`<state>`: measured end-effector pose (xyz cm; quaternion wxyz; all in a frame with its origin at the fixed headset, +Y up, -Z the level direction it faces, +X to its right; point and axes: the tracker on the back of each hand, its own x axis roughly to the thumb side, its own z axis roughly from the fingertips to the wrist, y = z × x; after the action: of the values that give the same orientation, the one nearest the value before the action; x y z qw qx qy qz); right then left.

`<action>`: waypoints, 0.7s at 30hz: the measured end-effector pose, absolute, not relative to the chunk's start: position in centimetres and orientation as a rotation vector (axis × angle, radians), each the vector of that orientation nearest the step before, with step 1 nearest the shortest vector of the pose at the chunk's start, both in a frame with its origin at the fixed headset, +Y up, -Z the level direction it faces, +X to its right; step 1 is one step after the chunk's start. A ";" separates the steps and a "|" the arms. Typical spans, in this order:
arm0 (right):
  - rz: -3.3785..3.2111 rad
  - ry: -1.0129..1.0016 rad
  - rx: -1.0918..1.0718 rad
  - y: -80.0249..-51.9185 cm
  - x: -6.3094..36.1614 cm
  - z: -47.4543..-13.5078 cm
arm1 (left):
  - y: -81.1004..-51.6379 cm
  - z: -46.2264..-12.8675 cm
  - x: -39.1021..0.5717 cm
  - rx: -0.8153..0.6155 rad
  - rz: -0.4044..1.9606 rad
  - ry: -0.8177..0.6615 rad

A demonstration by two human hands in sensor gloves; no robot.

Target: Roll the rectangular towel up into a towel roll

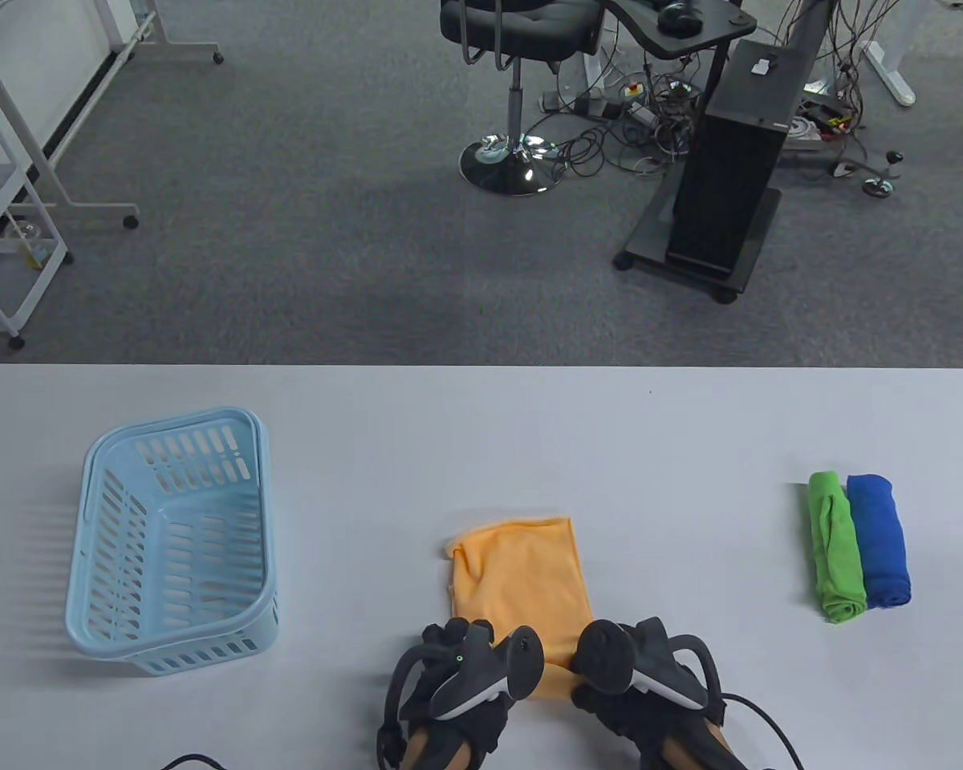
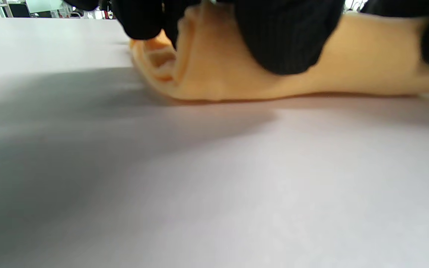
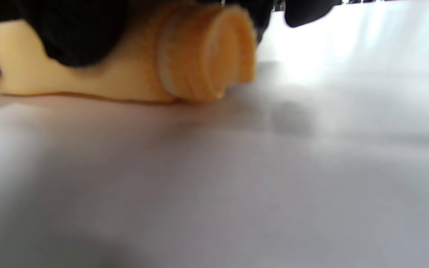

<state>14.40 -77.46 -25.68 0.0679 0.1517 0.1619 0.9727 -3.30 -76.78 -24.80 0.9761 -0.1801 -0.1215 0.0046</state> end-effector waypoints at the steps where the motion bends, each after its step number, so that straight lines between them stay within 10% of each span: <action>1: 2.924 0.490 0.456 -77.4 14.4 -25.7 | -76.8 -24.8 -3.4 -0.369 0.016 -0.244; 21: 2.955 0.358 0.446 -77.3 14.1 -25.8 | -76.5 -25.1 -3.6 -0.339 0.044 -0.225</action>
<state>14.05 -77.35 -25.75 0.0661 0.1478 0.1188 0.9796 -3.58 -76.50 -25.14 0.9791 -0.1683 -0.1117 0.0216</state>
